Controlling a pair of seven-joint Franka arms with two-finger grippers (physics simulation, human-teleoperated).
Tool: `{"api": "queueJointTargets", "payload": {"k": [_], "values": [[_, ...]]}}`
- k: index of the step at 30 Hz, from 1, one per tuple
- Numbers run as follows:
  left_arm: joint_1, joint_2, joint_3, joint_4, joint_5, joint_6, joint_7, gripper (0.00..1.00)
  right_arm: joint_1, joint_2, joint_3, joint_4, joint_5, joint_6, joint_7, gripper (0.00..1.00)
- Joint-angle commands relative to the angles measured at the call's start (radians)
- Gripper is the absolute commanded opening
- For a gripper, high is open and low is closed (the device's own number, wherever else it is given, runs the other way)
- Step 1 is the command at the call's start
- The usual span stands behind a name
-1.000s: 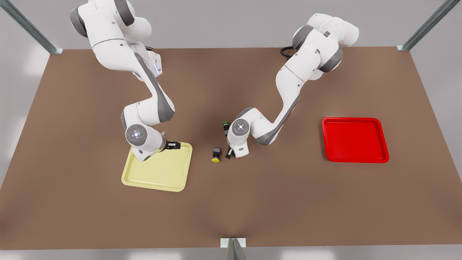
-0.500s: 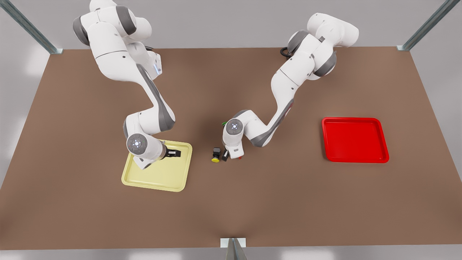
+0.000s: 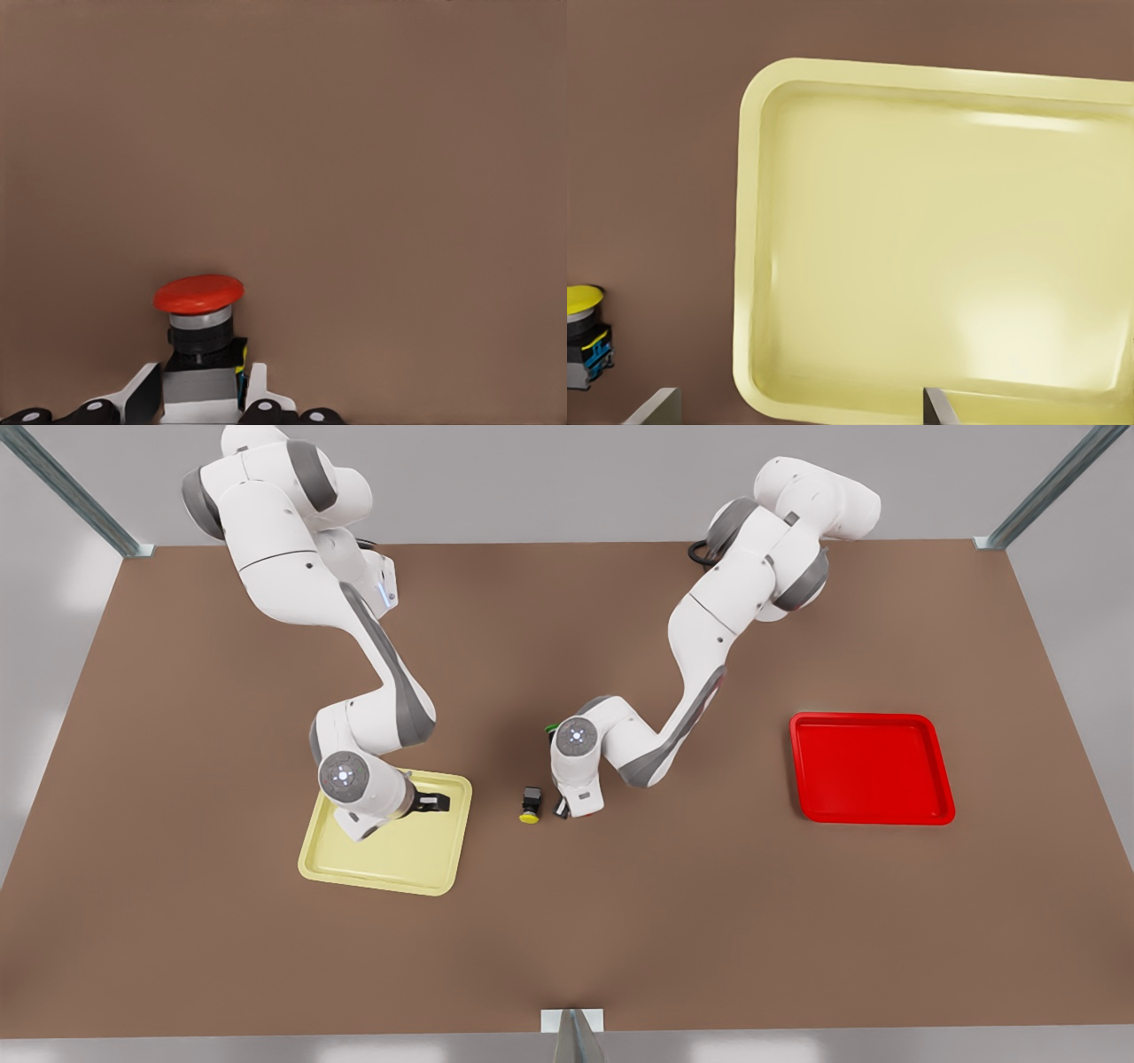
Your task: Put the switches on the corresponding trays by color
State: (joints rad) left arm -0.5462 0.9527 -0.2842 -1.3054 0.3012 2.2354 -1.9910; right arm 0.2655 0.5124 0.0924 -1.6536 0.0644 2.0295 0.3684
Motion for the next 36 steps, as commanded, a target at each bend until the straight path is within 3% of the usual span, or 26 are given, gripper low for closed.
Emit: {"api": "queueJointTargets", "payload": {"k": [1,10,11,17,19,23,25,31,36], "values": [[0.0,0.0,0.0,0.0,-0.001,0.0,0.0,0.51,-0.002,0.0,0.001,0.002,0.0,-0.005,0.001,1.0],[0.002,-0.008,0.0,-0.002,-0.008,0.0,0.003,0.5,0.036,0.011,0.0,0.041,-0.02,-0.025,0.02,1.0],[0.005,-0.015,0.0,-0.006,-0.008,-0.002,0.005,0.5,-0.037,0.015,0.004,0.049,0.014,-0.054,-0.08,1.0],[0.153,-0.302,0.014,-0.31,-0.05,0.001,0.214,0.51,0.0,0.015,0.006,0.052,0.003,-0.064,-0.055,1.0],[0.218,-0.39,0.014,-0.437,-0.073,0.012,0.339,0.51,0.083,0.034,0.009,0.095,0.0,-0.052,0.121,1.0],[0.249,-0.519,0.143,-0.595,-0.168,0.016,0.587,0.51,0.162,0.124,0.009,0.179,0.003,-0.017,0.302,1.0],[0.333,-0.557,0.152,-0.632,-0.171,0.006,0.696,0.51,0.196,0.166,0.01,0.19,0.006,0.038,0.371,1.0],[0.399,-0.729,0.342,-0.795,-0.297,-0.04,1.146,0.52,0.221,0.23,0.066,0.202,0.008,0.113,0.357,1.0],[0.42,-0.764,0.493,-0.824,-0.315,-0.085,1.425,0.54,0.222,0.278,0.09,0.202,0.002,0.15,0.317,1.0]]}}
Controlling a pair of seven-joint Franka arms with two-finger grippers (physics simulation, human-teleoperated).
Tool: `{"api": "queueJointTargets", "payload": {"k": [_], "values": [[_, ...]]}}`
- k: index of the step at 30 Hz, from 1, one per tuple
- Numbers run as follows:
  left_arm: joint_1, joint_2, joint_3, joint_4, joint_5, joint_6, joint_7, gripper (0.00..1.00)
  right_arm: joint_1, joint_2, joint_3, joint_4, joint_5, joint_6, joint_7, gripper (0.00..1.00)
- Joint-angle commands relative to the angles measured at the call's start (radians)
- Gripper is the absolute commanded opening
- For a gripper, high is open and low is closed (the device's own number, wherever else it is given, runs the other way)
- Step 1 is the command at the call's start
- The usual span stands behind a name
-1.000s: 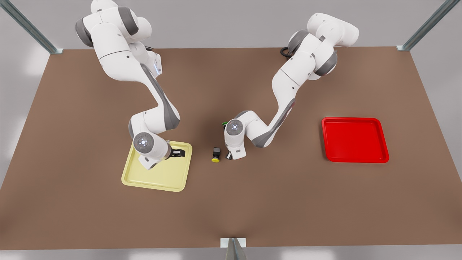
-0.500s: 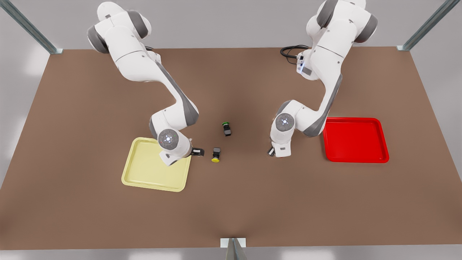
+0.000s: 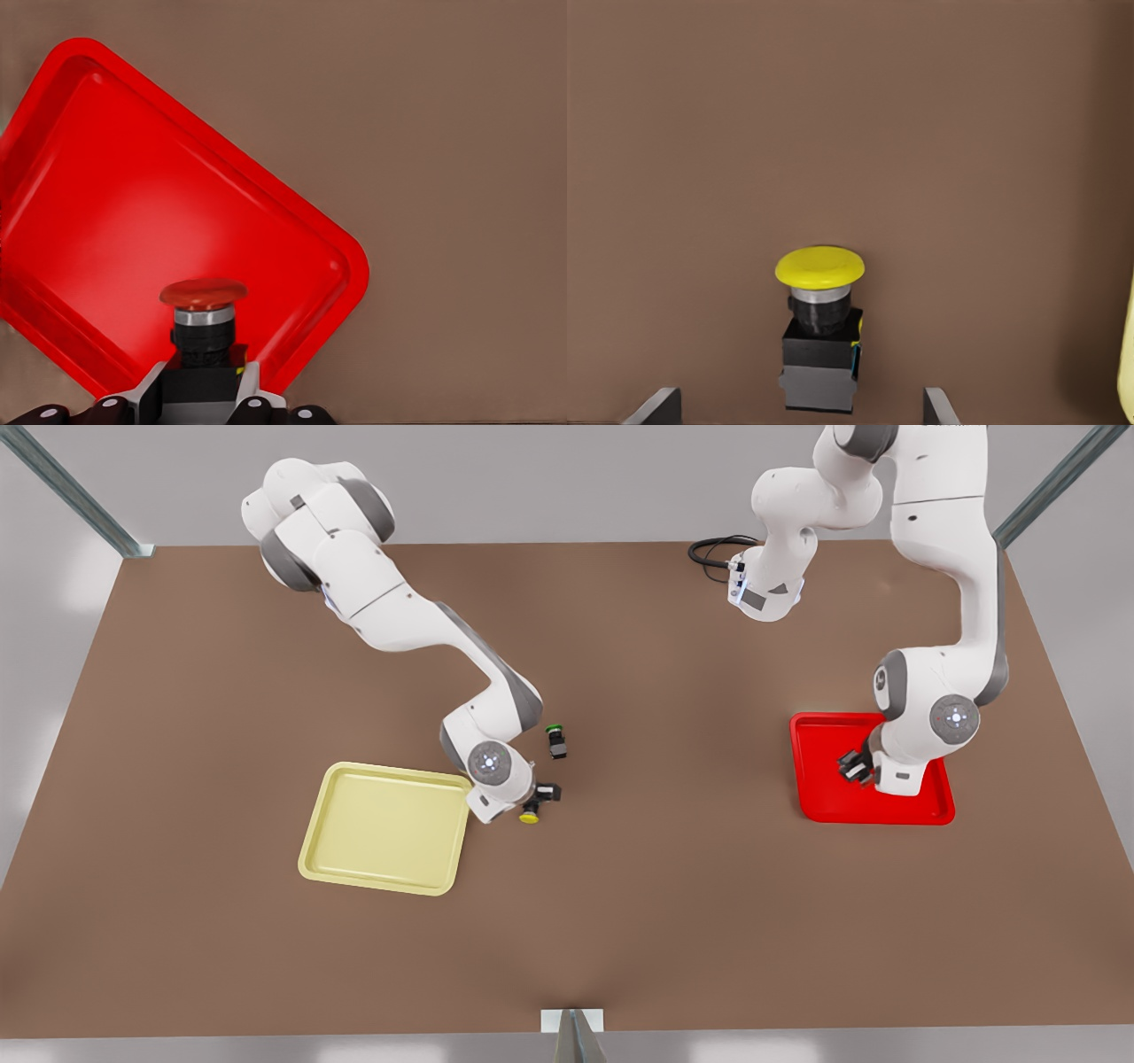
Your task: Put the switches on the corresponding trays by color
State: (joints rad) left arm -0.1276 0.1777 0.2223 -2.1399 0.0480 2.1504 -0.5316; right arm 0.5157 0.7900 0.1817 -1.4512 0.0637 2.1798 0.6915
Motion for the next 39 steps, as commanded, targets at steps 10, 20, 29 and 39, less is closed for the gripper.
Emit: {"api": "queueJointTargets", "payload": {"k": [10,20,29,39], "values": [[0.008,-0.029,-0.007,0.075,-0.053,-0.09,0.076,1.0,0.001,0.064,-0.01,-0.002,0.005,0.028,0.011,1.0],[0.034,-0.175,-0.236,0.584,-0.05,-0.708,0.479,0.99,0.0,0.078,-0.008,0.002,0.011,0.028,-0.001,0.43],[0.028,-0.072,-0.23,0.712,-0.056,-0.689,0.53,0.99,-0.008,0.072,-0.01,0.003,0.013,0.021,0.006,0.43],[0.028,-0.058,-0.224,0.703,-0.053,-0.659,0.53,0.99,-0.378,-0.29,-0.01,-0.242,-0.076,-0.18,-0.46,0.49]]}}
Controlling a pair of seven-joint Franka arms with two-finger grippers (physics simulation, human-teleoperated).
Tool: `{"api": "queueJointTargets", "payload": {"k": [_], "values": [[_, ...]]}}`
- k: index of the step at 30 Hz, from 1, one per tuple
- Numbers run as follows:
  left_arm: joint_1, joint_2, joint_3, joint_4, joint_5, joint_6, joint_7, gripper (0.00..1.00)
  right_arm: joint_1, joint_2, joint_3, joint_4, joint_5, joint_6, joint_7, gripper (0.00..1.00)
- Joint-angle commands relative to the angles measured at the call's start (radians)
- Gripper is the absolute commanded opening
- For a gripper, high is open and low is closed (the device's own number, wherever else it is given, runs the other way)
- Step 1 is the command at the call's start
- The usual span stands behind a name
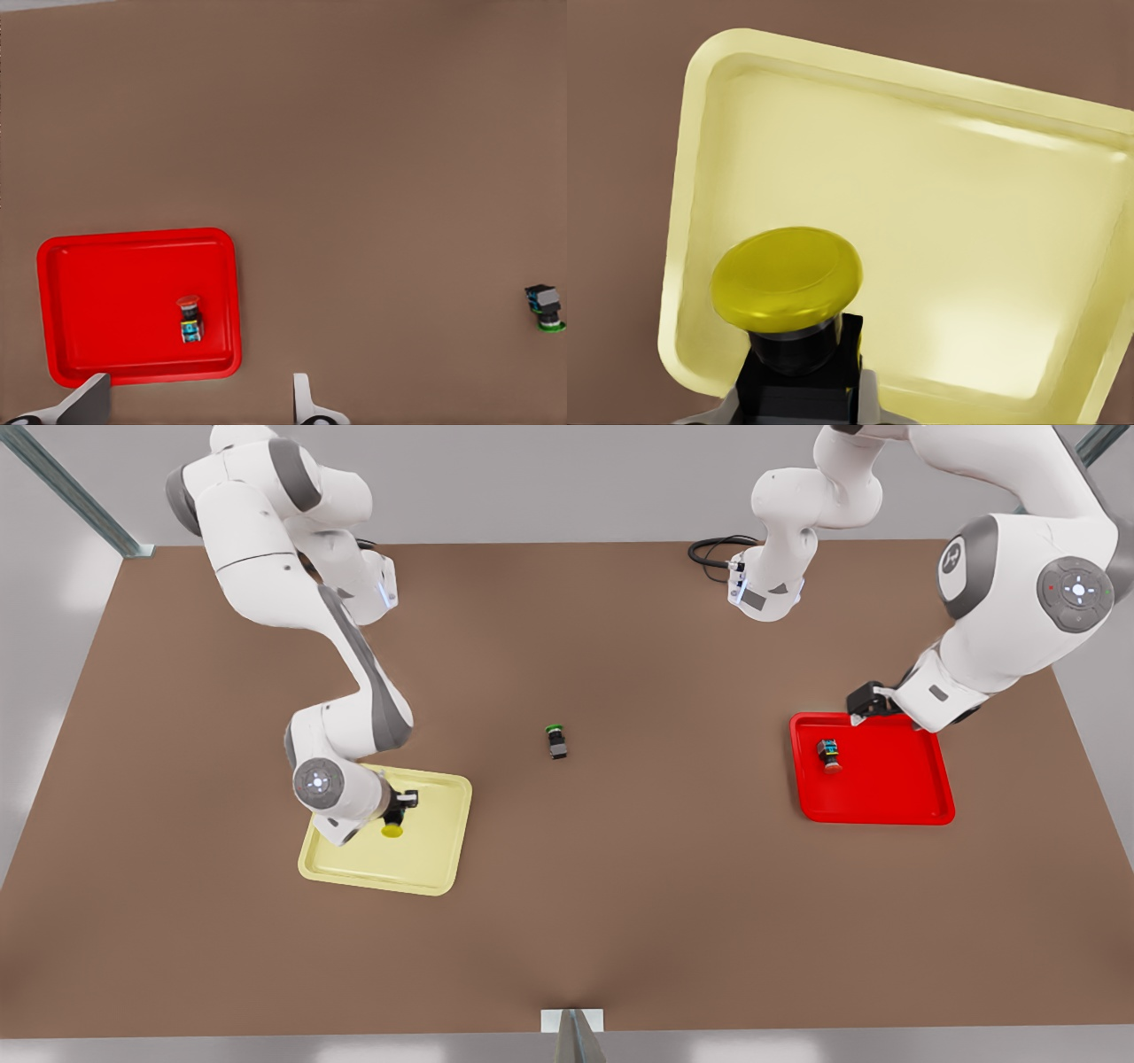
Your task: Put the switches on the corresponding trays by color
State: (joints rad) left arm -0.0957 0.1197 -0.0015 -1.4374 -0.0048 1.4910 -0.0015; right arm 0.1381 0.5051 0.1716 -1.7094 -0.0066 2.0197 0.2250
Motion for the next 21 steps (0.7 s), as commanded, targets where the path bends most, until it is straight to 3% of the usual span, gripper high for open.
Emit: {"api": "queueJointTargets", "payload": {"k": [1,3,4,12,14,15,17,21], "values": [[-0.004,0.0,0.0,0.0,0.0,0.0,0.0,0.99,0.002,0.004,0.0,-0.01,-0.006,0.007,0.002,0.49],[-0.004,0.001,0.0,0.0,0.0,0.0,0.0,0.99,0.012,0.0,0.002,-0.05,-0.006,0.007,0.002,0.5],[-0.004,0.001,0.0,-0.002,0.0,0.0,0.0,0.99,0.012,-0.007,0.002,-0.073,-0.006,0.034,0.002,1.0],[-0.004,0.001,0.0,-0.002,0.0,0.0,0.0,0.99,0.005,-0.053,0.005,-0.062,-0.004,0.028,-0.07,1.0],[-0.004,0.001,0.0,-0.002,0.0,-0.002,0.0,0.99,-0.014,-0.332,-0.043,0.164,-0.032,-0.427,-0.099,1.0],[-0.004,0.001,0.0,-0.002,0.0,-0.002,0.0,0.99,0.017,-0.467,-0.101,0.189,-0.13,-0.469,-0.087,1.0],[-0.004,0.003,0.0,-0.002,0.0,-0.003,0.0,1.0,0.028,-0.75,-0.135,-0.097,-0.145,-0.329,-0.078,1.0],[-0.004,0.001,0.0,-0.002,0.0,-0.003,0.0,1.0,0.015,-0.798,-0.144,-0.145,-0.081,-0.328,-0.079,1.0]]}}
